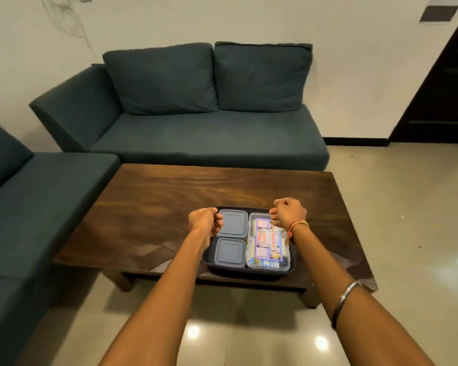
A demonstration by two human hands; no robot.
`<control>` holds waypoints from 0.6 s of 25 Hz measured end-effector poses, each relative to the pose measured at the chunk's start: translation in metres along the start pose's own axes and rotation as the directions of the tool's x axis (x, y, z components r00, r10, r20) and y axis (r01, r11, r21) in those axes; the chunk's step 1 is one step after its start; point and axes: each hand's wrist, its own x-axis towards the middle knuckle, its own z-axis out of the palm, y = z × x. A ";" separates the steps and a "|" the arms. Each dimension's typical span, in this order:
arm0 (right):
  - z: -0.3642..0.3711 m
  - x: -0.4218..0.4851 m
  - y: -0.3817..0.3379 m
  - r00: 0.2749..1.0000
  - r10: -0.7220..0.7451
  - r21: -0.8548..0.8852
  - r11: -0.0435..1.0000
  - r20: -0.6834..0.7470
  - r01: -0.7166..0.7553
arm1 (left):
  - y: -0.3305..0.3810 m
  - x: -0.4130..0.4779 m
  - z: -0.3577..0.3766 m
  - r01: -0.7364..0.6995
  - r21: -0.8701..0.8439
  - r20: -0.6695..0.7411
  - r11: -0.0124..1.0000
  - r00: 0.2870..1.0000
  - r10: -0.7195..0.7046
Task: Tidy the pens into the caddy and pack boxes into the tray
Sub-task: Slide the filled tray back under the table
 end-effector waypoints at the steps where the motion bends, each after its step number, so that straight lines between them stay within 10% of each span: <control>1: 0.004 0.005 0.008 1.000 0.019 -0.019 1.000 -0.024 -0.019 | -0.003 0.011 0.000 -0.015 0.027 0.003 1.000 1.000 0.015; 8: 0.032 0.082 0.099 0.992 0.088 -0.350 0.929 -0.095 -0.116 | -0.066 0.138 0.009 -0.064 0.392 -0.035 0.918 0.996 0.085; 15: 0.054 0.164 0.202 0.988 0.074 -0.627 0.766 -0.137 -0.144 | -0.141 0.227 0.017 -0.147 0.883 -0.016 0.445 0.940 0.342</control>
